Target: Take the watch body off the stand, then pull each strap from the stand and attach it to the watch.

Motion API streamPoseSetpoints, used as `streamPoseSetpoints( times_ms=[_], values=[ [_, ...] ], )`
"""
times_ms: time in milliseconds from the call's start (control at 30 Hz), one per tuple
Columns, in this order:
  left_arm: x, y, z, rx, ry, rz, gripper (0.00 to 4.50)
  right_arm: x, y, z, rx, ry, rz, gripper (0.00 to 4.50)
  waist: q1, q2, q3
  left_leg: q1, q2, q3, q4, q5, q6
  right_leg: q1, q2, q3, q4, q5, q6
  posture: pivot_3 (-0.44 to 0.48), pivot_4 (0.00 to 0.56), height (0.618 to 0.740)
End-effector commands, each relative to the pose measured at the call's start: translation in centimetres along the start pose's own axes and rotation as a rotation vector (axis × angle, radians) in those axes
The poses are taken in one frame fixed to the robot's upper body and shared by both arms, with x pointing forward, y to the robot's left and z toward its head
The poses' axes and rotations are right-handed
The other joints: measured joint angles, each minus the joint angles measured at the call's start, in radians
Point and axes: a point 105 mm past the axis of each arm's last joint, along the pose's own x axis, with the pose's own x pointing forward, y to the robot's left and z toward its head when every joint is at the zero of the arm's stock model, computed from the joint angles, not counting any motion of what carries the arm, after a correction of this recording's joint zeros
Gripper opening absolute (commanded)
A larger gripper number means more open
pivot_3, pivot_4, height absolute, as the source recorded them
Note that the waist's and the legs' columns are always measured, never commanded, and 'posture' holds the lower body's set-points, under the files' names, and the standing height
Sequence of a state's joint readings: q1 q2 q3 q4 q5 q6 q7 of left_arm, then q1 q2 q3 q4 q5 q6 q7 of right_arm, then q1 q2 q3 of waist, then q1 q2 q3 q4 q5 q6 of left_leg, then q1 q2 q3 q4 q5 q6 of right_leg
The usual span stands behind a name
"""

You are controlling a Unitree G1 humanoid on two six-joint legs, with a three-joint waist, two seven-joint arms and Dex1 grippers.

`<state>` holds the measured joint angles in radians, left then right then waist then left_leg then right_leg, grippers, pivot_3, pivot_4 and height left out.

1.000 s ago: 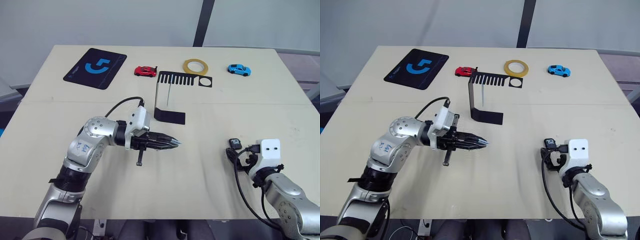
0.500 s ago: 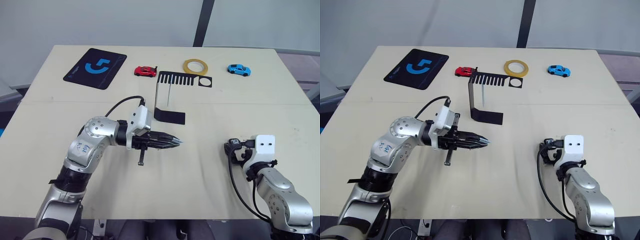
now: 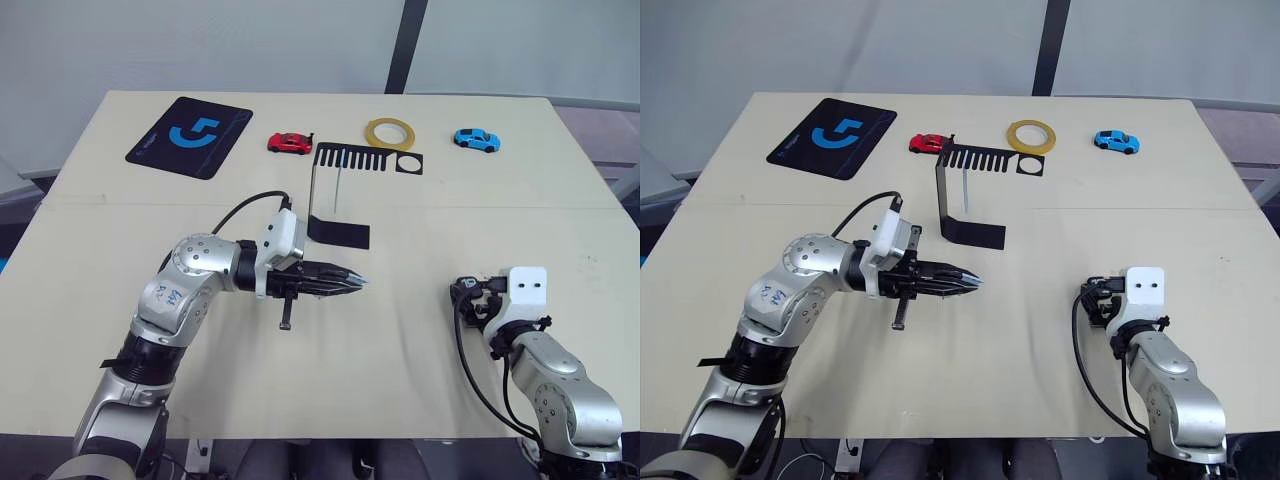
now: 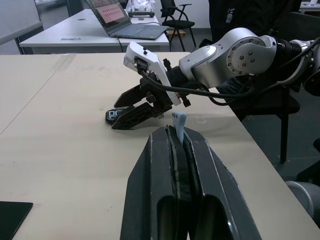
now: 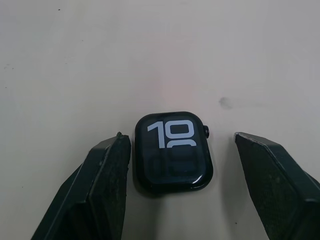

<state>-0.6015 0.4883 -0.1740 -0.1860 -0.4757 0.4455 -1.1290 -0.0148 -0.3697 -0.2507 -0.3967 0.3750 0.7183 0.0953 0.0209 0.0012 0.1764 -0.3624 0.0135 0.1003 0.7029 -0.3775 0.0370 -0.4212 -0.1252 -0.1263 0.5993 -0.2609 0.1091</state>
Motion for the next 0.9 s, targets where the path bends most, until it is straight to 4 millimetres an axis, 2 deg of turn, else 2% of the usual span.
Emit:
streamPoseSetpoints(
  times_ms=[33,100,133,300,367,467,600,733,900],
  values=[
    [-0.1,-0.1,1.2,0.051,-0.032,-0.007,0.0,-0.1,-0.5,-0.3,0.01,0.011,-0.024,2.65,0.001,0.0,0.0,0.0,0.0,0.0,0.0,0.0,0.0,0.0,0.0,0.0,0.0,0.0,0.0,0.0,0.15,0.732],
    [-0.1,-0.1,1.2,0.054,-0.033,-0.005,0.0,-0.4,-0.5,0.0,0.004,0.005,-0.023,1.74,0.003,0.0,0.0,0.0,0.0,0.0,0.0,0.0,0.0,0.0,0.0,0.0,0.0,0.0,0.0,0.0,0.15,0.732],
    [-0.1,-0.1,1.1,0.055,-0.033,-0.003,0.0,-0.5,-0.5,0.3,-0.005,0.001,-0.019,1.61,0.003,0.0,0.0,0.0,0.0,0.0,0.0,0.0,0.0,0.0,0.0,0.0,0.0,0.0,0.0,0.0,0.15,0.732],
    [-0.6,0.5,0.7,0.079,-0.016,0.027,0.0,-1.2,0.1,2.6,-0.068,-0.028,0.052,1.61,0.002,0.0,0.0,0.0,0.0,0.0,0.0,0.0,0.0,0.0,-0.001,0.0,0.001,0.0,0.0,0.0,0.15,0.732],
    [-0.8,0.9,0.6,0.105,-0.003,0.039,0.0,-1.4,1.1,3.7,-0.091,-0.028,0.124,1.61,0.002,0.0,0.0,0.0,0.0,0.0,0.0,0.0,0.0,0.0,-0.001,0.0,0.001,0.0,0.0,0.0,0.15,0.732],
    [-1.2,1.9,0.0,0.217,0.053,0.069,0.0,-1.9,3.5,5.5,-0.088,0.014,0.309,1.61,-0.001,0.0,0.0,0.0,0.0,0.0,0.0,0.0,0.0,0.0,0.0,0.0,0.0,0.0,0.0,0.0,0.15,0.732],
    [-1.4,2.8,-0.6,0.341,0.097,0.076,0.0,-3.0,6.4,6.7,-0.059,0.106,0.558,1.61,0.001,0.0,0.0,0.0,0.0,0.0,0.0,0.0,0.0,0.0,0.0,-0.001,0.001,0.0,-0.001,0.0,0.15,0.732],
    [-1.5,3.3,-0.5,0.425,0.115,0.071,0.0,-3.7,8.3,7.6,-0.009,0.181,0.728,1.61,0.004,0.0,0.0,-0.003,0.0,-0.004,0.001,0.0,0.0,0.0,-0.002,-0.004,0.001,0.0,-0.001,0.0,0.15,0.732],
    [-1.7,3.5,-0.4,0.469,0.128,0.055,0.0,-3.7,9.7,8.5,0.018,0.224,0.823,1.61,0.004,0.0,0.0,-0.008,-0.001,-0.006,0.007,-0.001,0.001,-0.003,-0.004,-0.007,0.004,0.0,-0.001,0.0,0.15,0.732]
  ],
)
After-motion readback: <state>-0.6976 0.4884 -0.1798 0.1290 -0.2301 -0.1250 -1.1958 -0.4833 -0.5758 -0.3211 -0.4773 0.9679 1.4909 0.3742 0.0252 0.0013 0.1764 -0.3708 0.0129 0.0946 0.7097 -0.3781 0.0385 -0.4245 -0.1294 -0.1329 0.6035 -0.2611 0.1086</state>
